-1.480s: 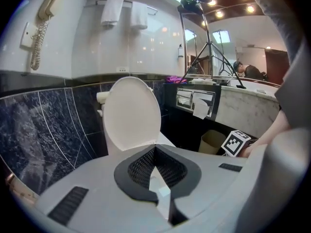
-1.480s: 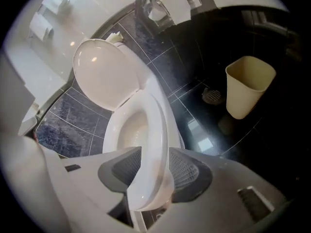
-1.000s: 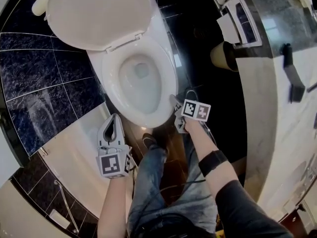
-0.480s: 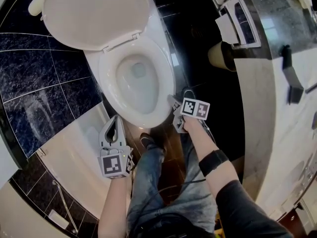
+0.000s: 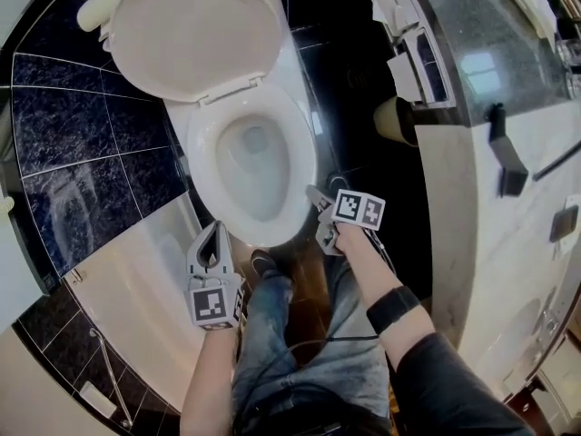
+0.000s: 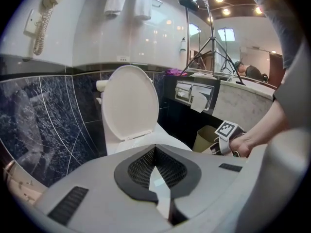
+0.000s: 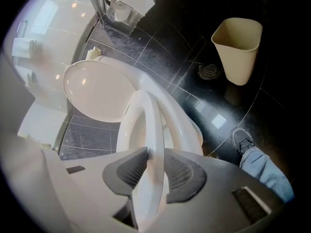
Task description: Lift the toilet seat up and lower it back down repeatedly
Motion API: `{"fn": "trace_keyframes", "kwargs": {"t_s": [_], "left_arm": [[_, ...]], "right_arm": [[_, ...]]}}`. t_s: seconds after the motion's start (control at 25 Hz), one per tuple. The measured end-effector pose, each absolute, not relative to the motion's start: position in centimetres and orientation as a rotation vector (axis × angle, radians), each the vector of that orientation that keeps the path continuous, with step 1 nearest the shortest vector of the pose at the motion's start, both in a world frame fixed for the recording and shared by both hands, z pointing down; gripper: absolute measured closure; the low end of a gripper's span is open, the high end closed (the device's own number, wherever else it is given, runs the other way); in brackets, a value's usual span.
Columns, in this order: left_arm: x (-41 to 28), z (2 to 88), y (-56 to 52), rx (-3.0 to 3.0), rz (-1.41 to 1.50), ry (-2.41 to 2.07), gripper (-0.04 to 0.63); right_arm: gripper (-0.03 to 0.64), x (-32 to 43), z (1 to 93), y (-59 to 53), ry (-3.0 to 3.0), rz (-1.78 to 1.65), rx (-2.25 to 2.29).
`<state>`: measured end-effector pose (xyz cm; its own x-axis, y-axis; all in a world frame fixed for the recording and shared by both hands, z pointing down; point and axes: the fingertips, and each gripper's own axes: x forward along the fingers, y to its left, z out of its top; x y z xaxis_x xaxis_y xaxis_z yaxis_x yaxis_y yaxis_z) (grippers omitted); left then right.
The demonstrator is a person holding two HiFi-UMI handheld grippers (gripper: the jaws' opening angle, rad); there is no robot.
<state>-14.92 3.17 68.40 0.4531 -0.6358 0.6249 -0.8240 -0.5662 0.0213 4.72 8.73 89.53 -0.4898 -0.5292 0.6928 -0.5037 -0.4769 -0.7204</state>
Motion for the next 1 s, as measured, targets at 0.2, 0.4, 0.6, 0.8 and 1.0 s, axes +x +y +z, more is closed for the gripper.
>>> {"fn": "trace_keyframes", "kwargs": {"t_s": [0.2,0.4,0.6,0.8,1.0], "left_arm": [[-16.4,66.3,6.1,2.354,0.893,-1.209,0.595],[-18.3,67.1,10.4,2.207,0.934,-1.210,0.595],[-18.3,69.8,13.1,2.027,0.921,-1.186,0.595],[-15.3,70.0,8.7,2.043,0.840,-1.215,0.595],[-13.6,67.1,3.9,2.043,0.756,-1.286,0.595]], "right_arm": [[0.495,4.9,83.9,7.5,1.635,-2.195,-1.549],[0.494,5.7,78.4,4.5,1.669,-2.171,-1.532],[0.492,5.8,74.6,1.8,1.694,-2.138,-1.513],[0.491,6.0,72.5,-0.1,1.710,-2.125,-1.497],[0.488,5.9,71.4,-1.1,1.703,-2.149,-1.478]]}}
